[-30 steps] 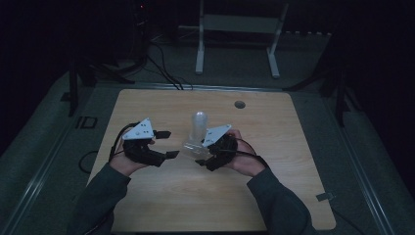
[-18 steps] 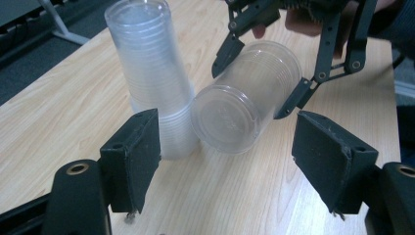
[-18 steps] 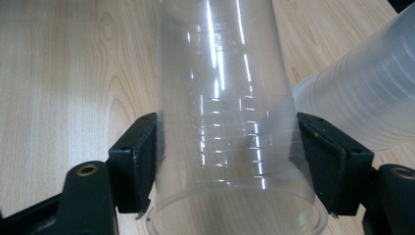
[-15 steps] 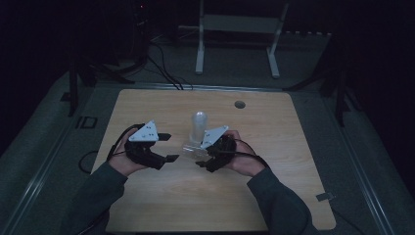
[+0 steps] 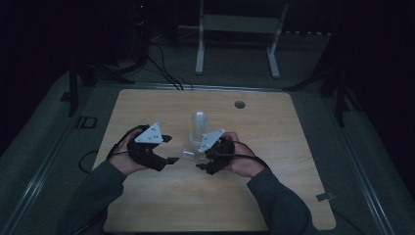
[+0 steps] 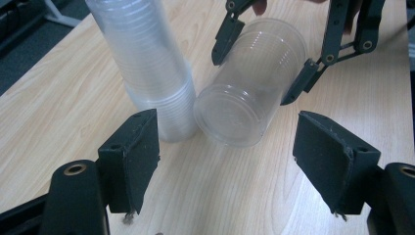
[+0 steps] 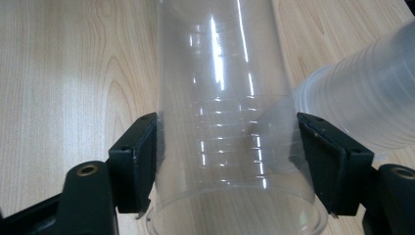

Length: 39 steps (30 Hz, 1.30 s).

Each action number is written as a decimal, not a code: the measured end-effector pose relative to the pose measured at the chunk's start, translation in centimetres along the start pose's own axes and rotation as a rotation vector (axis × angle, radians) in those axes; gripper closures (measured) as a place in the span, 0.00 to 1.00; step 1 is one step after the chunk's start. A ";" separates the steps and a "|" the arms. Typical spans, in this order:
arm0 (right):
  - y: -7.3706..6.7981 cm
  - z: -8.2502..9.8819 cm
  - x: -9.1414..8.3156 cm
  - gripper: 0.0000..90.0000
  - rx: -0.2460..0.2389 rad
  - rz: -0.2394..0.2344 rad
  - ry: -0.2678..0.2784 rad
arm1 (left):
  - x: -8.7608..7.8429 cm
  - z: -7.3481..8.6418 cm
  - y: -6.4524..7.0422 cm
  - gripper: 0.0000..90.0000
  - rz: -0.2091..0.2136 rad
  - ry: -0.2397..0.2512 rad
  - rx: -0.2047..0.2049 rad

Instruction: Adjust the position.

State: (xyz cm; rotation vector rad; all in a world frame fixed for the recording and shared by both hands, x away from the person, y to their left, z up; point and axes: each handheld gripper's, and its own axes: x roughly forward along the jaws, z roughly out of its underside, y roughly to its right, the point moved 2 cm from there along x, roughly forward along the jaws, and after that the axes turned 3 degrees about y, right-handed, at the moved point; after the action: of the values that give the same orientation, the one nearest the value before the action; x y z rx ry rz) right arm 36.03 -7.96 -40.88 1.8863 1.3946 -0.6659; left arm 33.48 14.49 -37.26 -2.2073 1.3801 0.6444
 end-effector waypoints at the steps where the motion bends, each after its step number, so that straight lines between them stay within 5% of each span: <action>1: 0.0 0.0 0.0 0.32 -0.003 0.001 -0.001 | 0.0 0.0 0.0 0.28 0.002 -0.008 0.007; 39: -0.4 -0.3 0.8 0.33 -0.054 -0.031 -0.066 | 2.0 -0.6 0.3 0.25 0.008 -0.204 0.110</action>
State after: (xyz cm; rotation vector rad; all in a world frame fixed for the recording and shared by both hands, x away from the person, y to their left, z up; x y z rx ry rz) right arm 35.87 -7.20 -41.34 1.7877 1.3889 -0.6927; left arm 34.11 12.63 -38.04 -1.9909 1.2894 0.7559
